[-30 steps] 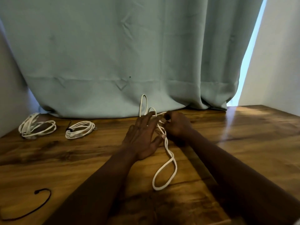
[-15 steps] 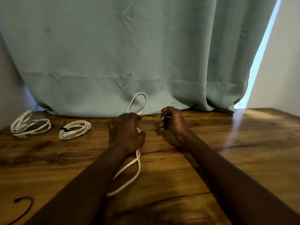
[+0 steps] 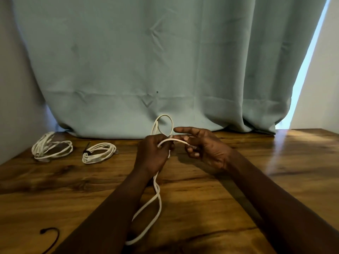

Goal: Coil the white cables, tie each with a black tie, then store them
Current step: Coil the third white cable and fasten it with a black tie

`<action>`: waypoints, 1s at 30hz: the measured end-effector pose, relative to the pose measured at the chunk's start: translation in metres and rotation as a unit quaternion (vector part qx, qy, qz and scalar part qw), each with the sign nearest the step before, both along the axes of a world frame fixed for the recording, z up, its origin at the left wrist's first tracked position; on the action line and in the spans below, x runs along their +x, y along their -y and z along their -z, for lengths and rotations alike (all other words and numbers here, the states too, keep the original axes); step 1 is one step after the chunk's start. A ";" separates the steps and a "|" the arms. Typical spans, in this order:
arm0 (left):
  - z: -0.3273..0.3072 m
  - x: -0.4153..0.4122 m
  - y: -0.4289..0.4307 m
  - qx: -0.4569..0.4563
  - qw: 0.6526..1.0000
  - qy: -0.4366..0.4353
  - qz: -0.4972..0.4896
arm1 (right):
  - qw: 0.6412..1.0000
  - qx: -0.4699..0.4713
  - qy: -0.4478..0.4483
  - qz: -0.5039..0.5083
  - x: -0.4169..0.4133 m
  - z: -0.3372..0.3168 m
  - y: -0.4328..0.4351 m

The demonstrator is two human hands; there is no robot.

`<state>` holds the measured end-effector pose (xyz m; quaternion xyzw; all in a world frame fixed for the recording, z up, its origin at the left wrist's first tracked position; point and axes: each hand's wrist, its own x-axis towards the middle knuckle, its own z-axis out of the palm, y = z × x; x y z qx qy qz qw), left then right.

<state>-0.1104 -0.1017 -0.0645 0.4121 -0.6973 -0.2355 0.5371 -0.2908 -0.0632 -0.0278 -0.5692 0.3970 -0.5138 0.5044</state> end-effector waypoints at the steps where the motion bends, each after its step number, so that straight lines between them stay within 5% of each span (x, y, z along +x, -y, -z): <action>1: -0.002 0.001 -0.001 0.028 0.999 -0.047 -0.004 | 0.997 -0.030 -0.063 0.017 0.003 -0.003 -0.001; 6: -0.002 0.009 0.005 0.053 0.991 -0.117 -0.047 | 0.987 -0.025 -0.130 0.091 0.039 -0.001 -0.004; 9: 0.002 0.014 0.014 0.029 0.988 -0.093 -0.123 | 0.991 0.044 -0.123 0.004 0.059 0.013 -0.013; 13: 0.003 0.018 0.015 -0.006 0.980 0.086 -0.179 | 0.976 0.082 0.099 -0.176 0.061 0.017 -0.021; 20: -0.001 0.003 -0.008 -0.108 0.908 0.340 -0.219 | 0.879 -0.069 0.466 -0.075 0.028 -0.038 -0.004; 24: -0.005 -0.006 -0.011 -0.265 0.900 0.310 -0.154 | 0.870 -0.093 0.484 -0.004 0.007 -0.028 0.011; 27: -0.005 -0.017 -0.017 -0.180 0.926 0.331 -0.022 | 0.870 -0.087 0.485 0.026 -0.001 -0.017 0.013; 30: -0.002 -0.021 -0.016 -0.173 0.918 0.357 -0.021 | 0.896 -0.068 0.436 0.046 -0.002 -0.013 0.008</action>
